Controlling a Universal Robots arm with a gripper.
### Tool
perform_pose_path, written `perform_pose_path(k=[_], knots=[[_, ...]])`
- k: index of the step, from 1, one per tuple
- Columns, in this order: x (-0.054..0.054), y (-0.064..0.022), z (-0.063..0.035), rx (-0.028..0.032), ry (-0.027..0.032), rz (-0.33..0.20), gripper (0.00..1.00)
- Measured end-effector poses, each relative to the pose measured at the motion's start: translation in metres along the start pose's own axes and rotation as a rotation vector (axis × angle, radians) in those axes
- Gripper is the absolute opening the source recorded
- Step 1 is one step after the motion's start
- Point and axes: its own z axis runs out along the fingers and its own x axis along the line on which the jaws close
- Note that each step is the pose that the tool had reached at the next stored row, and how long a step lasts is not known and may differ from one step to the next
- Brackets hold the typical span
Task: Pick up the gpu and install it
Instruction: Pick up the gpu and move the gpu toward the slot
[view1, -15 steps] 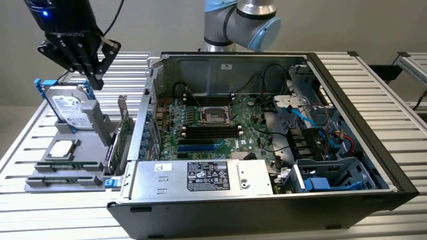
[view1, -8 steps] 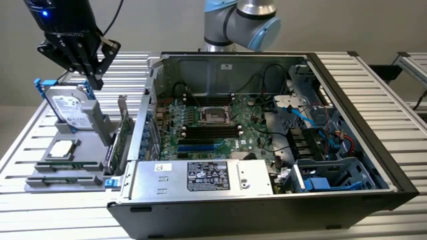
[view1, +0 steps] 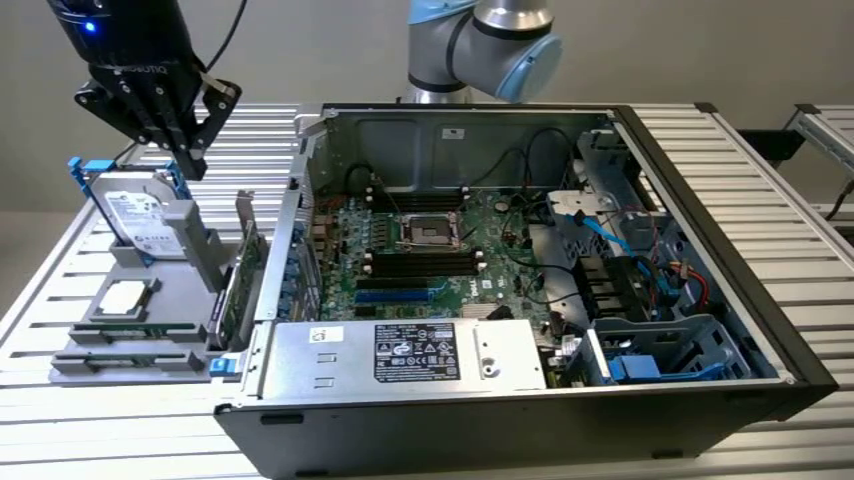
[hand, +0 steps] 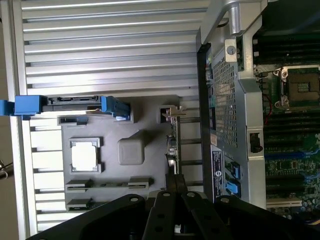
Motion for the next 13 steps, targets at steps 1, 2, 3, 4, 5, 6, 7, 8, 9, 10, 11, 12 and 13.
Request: perform_pose_path(k=[1, 2, 3, 4, 5, 6, 7, 8, 9, 10, 11, 12, 13], knots=[[0.0000, 0.0000, 0.0000, 0.0000, 0.0000, 0.000, 0.12], [0.0000, 0.0000, 0.0000, 0.0000, 0.0000, 0.000, 0.17], [0.0000, 0.0000, 0.0000, 0.0000, 0.0000, 0.000, 0.17], [0.0000, 0.0000, 0.0000, 0.0000, 0.0000, 0.000, 0.24], [0.0000, 0.0000, 0.0000, 0.0000, 0.0000, 0.000, 0.30], [0.0000, 0.0000, 0.0000, 0.0000, 0.0000, 0.000, 0.30], [0.0000, 0.0000, 0.0000, 0.0000, 0.0000, 0.000, 0.36], [0.0000, 0.0000, 0.0000, 0.0000, 0.0000, 0.000, 0.36], [0.0000, 0.0000, 0.0000, 0.0000, 0.0000, 0.000, 0.36], [0.0001, 0.0000, 0.0000, 0.0000, 0.0001, 0.000, 0.36], [0.0004, -0.0001, 0.0011, 0.0020, -0.0001, 0.000, 0.36], [0.0009, -0.0002, 0.0029, 0.0032, -0.0002, 0.000, 0.36], [0.0019, -0.0004, 0.0048, 0.0034, -0.0002, 0.000, 0.36]])
